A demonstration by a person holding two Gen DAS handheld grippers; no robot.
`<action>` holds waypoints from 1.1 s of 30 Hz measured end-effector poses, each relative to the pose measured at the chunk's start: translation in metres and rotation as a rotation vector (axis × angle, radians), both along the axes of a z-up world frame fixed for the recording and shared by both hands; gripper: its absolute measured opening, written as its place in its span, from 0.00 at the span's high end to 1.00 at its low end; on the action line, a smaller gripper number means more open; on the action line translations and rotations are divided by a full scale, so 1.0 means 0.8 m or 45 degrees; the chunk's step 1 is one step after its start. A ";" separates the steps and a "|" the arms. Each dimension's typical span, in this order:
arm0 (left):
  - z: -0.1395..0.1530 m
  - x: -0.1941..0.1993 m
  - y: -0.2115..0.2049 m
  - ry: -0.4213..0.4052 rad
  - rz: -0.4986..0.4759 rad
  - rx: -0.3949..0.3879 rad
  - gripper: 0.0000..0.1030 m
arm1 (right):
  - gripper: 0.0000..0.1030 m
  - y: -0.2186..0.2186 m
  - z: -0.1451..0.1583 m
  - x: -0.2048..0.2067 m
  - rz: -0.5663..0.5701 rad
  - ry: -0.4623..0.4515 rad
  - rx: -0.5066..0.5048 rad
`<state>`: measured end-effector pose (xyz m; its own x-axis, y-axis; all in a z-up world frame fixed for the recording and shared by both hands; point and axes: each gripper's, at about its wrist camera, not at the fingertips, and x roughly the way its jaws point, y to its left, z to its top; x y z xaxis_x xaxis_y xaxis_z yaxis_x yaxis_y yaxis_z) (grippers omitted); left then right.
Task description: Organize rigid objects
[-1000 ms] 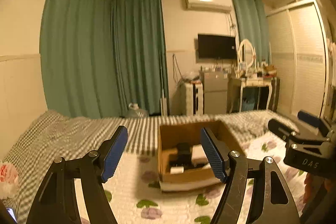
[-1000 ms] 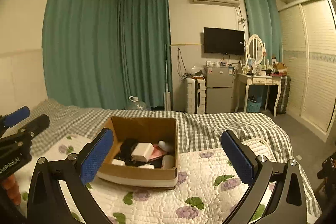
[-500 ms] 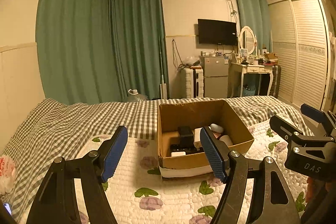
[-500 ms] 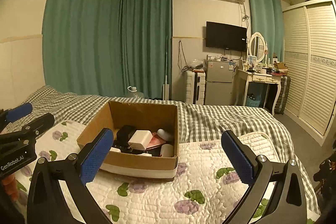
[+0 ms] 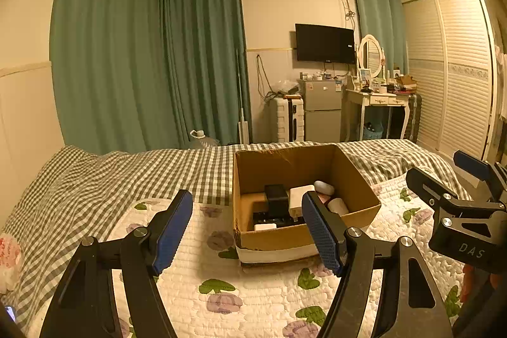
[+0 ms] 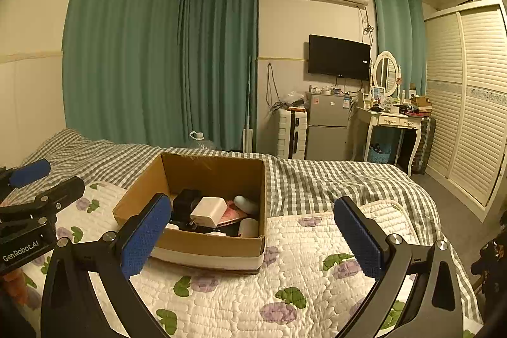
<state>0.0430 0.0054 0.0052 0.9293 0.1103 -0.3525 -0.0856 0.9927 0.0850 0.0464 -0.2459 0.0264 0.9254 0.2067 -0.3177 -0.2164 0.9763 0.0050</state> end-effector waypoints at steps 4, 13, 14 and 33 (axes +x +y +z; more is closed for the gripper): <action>-0.001 0.000 0.001 -0.001 0.001 0.002 0.28 | 0.00 0.001 -0.002 0.001 -0.002 0.006 -0.001; -0.001 0.000 0.000 0.007 -0.002 0.004 0.28 | 0.00 0.003 -0.006 0.002 0.000 0.025 0.002; -0.002 0.001 0.000 0.009 -0.005 0.003 0.28 | 0.00 0.003 -0.006 0.002 -0.003 0.027 0.003; -0.004 0.004 0.002 0.033 0.008 -0.003 0.28 | 0.00 0.005 -0.007 0.002 -0.003 0.040 0.003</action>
<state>0.0465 0.0074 0.0019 0.9192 0.1152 -0.3765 -0.0898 0.9924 0.0845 0.0481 -0.2419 0.0210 0.9155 0.2051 -0.3461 -0.2136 0.9768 0.0138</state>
